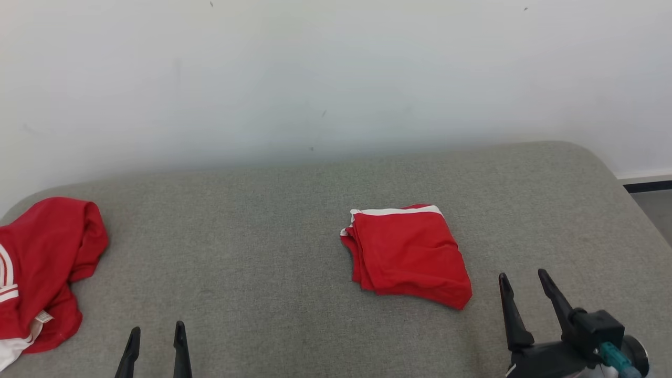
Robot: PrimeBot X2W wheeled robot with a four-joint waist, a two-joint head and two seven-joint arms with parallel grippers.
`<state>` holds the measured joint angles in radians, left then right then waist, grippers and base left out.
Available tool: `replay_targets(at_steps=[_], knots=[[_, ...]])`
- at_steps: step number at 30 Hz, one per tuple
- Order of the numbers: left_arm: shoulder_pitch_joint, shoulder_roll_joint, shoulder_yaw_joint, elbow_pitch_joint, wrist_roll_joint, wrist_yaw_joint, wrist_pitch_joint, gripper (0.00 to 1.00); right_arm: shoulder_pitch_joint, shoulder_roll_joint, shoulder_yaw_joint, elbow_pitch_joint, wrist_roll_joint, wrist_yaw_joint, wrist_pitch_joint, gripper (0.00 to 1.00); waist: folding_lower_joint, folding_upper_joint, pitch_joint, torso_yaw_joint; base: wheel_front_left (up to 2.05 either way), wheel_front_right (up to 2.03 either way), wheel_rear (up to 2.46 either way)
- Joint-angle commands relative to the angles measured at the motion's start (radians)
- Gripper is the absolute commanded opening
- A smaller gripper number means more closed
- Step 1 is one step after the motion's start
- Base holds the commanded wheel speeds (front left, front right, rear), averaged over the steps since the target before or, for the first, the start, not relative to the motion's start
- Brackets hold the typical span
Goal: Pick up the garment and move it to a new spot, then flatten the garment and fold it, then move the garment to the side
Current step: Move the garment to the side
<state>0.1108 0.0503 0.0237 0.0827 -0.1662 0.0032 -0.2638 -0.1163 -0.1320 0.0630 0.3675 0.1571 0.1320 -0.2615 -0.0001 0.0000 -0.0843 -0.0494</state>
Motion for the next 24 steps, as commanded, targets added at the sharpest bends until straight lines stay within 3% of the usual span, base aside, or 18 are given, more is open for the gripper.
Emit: replay_targets(at_steps=[1,24], knots=[[0.015,0.000,0.003,0.002,0.008,0.003,-0.001,1.00,0.027,0.007,-0.004,-0.013,-0.014,-0.003,-0.004,1.00,0.0001,0.0000,-0.009,-0.008,0.00,0.00,0.00],[0.035,0.000,0.011,0.033,0.013,-0.001,-0.001,1.00,0.060,0.028,0.078,0.044,0.019,-0.003,-0.005,1.00,0.0001,0.0000,-0.033,-0.025,0.00,0.00,0.00]])
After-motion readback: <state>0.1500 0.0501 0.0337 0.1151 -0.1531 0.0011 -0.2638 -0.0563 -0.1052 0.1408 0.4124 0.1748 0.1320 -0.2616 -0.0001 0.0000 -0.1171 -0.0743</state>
